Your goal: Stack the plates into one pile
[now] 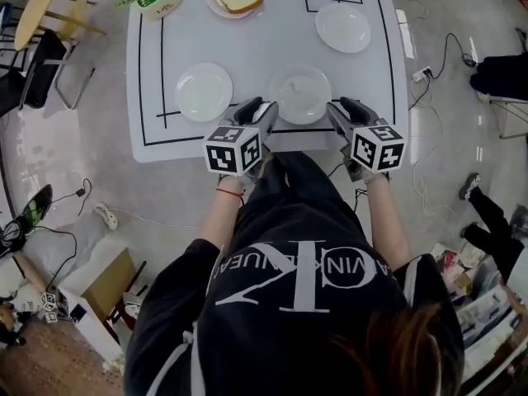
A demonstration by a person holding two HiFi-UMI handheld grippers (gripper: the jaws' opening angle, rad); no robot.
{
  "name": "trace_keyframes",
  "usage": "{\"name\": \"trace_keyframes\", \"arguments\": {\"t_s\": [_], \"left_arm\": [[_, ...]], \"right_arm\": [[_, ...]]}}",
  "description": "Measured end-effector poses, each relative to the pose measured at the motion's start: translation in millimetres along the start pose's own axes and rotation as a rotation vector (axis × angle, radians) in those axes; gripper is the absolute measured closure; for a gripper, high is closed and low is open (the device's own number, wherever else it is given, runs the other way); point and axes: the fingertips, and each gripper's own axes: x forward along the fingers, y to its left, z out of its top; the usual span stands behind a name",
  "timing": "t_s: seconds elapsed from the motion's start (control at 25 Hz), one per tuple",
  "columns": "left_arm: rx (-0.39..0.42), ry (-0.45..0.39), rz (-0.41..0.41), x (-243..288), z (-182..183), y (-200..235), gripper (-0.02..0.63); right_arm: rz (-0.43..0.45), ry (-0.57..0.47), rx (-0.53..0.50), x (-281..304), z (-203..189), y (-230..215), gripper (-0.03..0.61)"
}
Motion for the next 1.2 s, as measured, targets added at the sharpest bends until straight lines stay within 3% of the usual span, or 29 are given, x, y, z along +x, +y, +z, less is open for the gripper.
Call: {"name": "trace_keyframes", "arguments": {"t_s": [0.24,0.64,1.2], "left_arm": [[-0.035,0.06,0.045,12,-4,10,0.433],[-0.057,0.171,0.082,36,-16,7,0.391],[-0.152,0.151,0.103,40,-13,9,0.393]], "right_arm": [[-0.02,0.107,0.018,23,-5,-14,0.417],[-0.026,0.185,0.018,43,-5,-21,0.428],[-0.011,0.213,-0.023,46,-6,-19,0.442]]}}
